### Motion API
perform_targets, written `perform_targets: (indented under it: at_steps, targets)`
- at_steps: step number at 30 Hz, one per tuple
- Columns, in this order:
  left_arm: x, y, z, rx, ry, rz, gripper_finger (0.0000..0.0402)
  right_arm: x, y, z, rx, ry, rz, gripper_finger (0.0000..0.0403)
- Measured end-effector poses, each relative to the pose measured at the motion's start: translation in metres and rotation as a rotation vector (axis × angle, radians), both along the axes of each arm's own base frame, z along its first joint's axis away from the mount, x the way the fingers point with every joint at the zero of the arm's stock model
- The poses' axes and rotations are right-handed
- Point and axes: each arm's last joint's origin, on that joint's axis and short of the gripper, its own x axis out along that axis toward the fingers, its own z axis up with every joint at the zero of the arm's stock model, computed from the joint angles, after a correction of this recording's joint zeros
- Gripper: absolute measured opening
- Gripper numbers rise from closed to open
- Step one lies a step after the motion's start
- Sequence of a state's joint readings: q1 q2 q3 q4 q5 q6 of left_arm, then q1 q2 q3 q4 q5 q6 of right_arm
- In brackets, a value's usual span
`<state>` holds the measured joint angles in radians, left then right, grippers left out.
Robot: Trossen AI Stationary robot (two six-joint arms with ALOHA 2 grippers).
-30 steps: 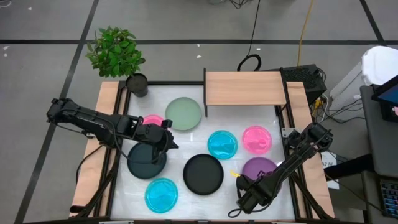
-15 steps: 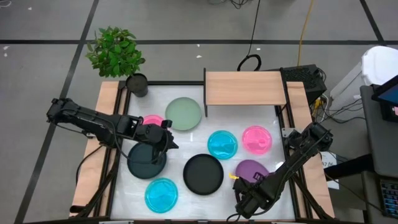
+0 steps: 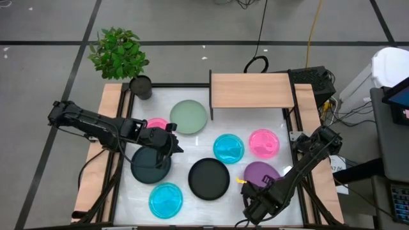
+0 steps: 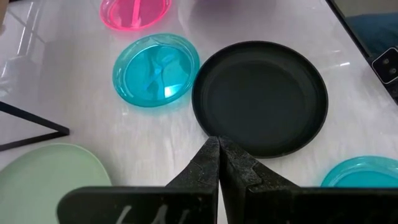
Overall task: Place and stack plates onto a shelf
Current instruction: Put the violet plate on the shelf
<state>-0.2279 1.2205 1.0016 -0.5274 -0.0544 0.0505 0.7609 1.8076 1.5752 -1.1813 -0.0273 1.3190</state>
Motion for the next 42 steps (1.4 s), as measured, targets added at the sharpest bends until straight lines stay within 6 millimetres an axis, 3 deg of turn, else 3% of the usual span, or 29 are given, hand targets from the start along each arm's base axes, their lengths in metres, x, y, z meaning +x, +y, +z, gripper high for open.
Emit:
perform_targets:
  at_steps: [11, 19, 42]
  targets:
    - [0.0, 0.0, 0.0, 0.003, -0.002, -0.003, 0.0004, -0.004, -0.005, 0.035, -0.064, 0.025, 0.048, 0.0]
    - [0.001, 0.0, 0.001, 0.003, -0.01, -0.005, 0.0004, -0.006, -0.02, 0.061, -0.141, 0.062, 0.056, 0.0]
    - [0.001, 0.0, 0.001, 0.016, -0.012, -0.016, 0.0004, 0.031, -0.078, 0.068, -0.222, 0.015, 0.261, 0.0]
